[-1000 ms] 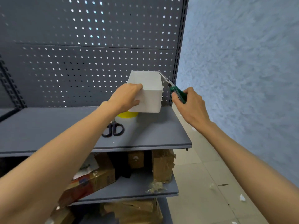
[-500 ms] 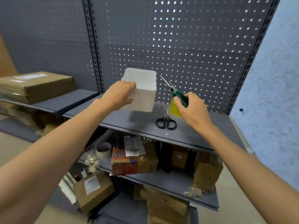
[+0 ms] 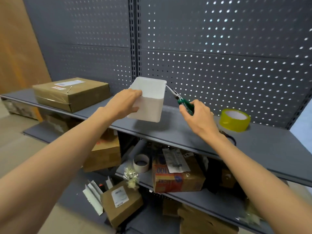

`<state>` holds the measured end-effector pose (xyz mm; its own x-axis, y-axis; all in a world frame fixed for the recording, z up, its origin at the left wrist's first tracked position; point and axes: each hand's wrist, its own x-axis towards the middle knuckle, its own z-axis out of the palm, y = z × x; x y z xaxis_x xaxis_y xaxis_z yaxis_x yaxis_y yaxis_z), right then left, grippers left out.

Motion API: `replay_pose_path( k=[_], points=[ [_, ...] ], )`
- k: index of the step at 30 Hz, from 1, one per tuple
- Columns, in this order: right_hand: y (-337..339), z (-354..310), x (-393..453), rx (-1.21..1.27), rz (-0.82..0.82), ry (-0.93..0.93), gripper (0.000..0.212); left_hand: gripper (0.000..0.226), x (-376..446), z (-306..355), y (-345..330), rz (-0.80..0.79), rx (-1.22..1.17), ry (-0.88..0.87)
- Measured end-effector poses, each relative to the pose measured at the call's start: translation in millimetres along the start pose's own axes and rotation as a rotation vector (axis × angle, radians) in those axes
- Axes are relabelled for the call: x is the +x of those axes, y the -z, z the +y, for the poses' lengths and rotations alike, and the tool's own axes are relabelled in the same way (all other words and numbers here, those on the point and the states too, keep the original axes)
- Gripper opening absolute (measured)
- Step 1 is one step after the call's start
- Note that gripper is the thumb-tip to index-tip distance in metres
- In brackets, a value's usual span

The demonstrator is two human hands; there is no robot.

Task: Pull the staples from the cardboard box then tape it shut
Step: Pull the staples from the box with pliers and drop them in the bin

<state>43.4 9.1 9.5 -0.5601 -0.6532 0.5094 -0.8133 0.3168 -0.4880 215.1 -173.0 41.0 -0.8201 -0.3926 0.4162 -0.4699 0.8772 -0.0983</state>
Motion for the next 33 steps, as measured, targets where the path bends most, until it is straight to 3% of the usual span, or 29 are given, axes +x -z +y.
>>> replay_pose_path(
  k=[13, 33],
  points=[
    [-68, -56, 29, -0.026, 0.037, -0.106, 0.038, 0.027, 19, -92, -29, -0.041, -0.067, -0.099],
    [-128, -37, 109, -0.036, -0.007, -0.119, 0.035, 0.025, 75, -147, -89, -0.126, -0.088, -0.056]
  ],
)
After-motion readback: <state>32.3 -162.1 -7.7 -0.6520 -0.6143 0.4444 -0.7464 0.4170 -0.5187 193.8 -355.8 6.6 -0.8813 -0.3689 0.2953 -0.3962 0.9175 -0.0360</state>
